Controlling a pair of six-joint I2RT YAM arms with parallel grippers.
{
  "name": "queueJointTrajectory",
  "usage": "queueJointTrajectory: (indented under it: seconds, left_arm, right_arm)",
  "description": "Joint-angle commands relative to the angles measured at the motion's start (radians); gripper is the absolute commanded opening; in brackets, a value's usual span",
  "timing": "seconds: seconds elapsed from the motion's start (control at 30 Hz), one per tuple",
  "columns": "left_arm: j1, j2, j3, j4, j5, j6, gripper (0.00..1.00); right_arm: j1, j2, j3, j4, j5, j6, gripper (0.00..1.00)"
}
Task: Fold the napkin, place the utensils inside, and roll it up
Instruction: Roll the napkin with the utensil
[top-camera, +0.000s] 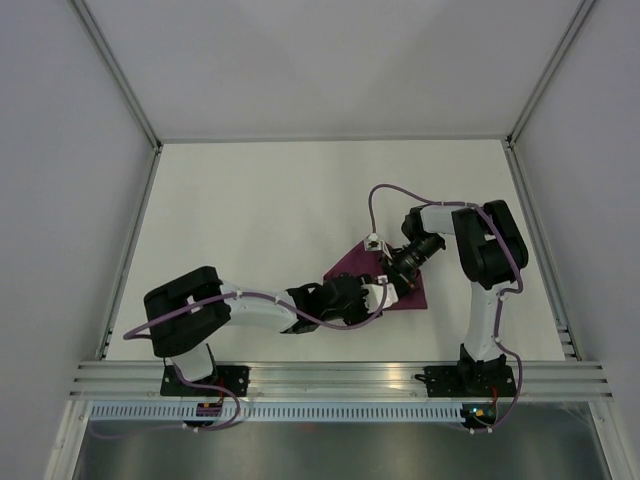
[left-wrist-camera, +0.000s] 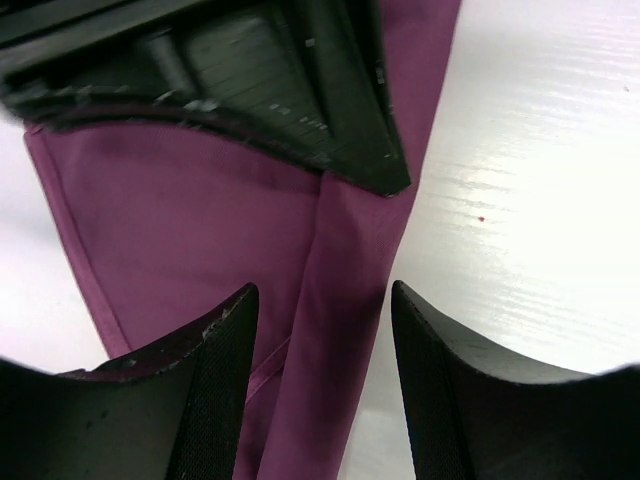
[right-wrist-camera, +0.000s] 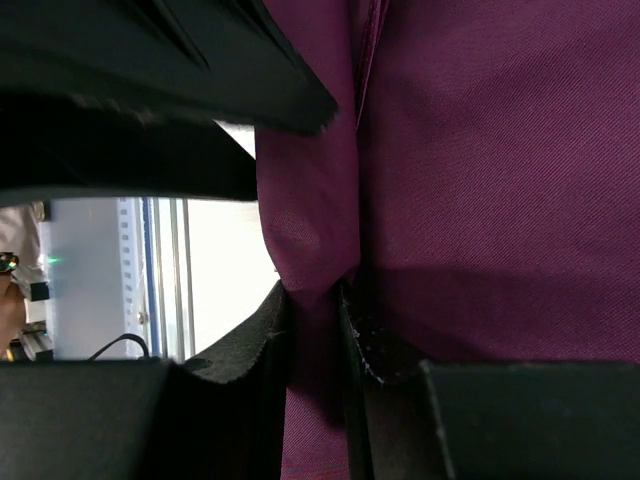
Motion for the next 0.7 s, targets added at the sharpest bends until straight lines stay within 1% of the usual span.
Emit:
queueJointTrajectory:
  seconds: [0.0,0.17,0.27,0.37,0.4,0.47,0.5,0.57,0.6,0.63,0.67]
  left_arm:
    - [-0.026,0.051,0.071,0.032,-0.012,0.154,0.61]
    - [-0.026,0.094,0.080,0.050,-0.005,0.194,0.61]
    - [-0.028,0.122,0.094,0.036,0.006,0.207,0.58]
    - [-0.028,0.144,0.100,0.016,0.025,0.207,0.42]
    - [-0.028,0.147,0.106,-0.002,0.029,0.196,0.32]
    - [-0.026,0.159,0.113,-0.017,0.041,0.185,0.23]
    - [-0.026,0.164,0.120,-0.025,0.045,0.176,0.17]
    - [-0.023,0.171,0.139,-0.056,0.073,0.152,0.10]
    - [-0.017,0.177,0.149,-0.074,0.086,0.141,0.07]
    - [-0.013,0.182,0.163,-0.126,0.092,0.129,0.05]
    - [-0.008,0.194,0.189,-0.148,0.136,0.103,0.02]
  right_arm:
    - [-0.005,0.054,0.007,0.083,0.124,-0.077,0.14]
    - [-0.006,0.061,0.016,0.079,0.124,-0.073,0.14]
    - [-0.008,0.068,0.024,0.076,0.124,-0.068,0.14]
    - [-0.008,0.073,0.030,0.074,0.124,-0.065,0.14]
    - [-0.008,0.074,0.030,0.073,0.124,-0.065,0.14]
    - [-0.009,0.077,0.031,0.073,0.123,-0.065,0.14]
    - [-0.008,0.076,0.033,0.073,0.123,-0.065,0.15]
    - [-0.009,0.070,0.033,0.077,0.123,-0.058,0.16]
    - [-0.011,0.067,0.031,0.077,0.123,-0.056,0.21]
    - [-0.011,0.062,0.033,0.079,0.121,-0.054,0.26]
    - [-0.011,0.045,0.031,0.082,0.120,-0.051,0.32]
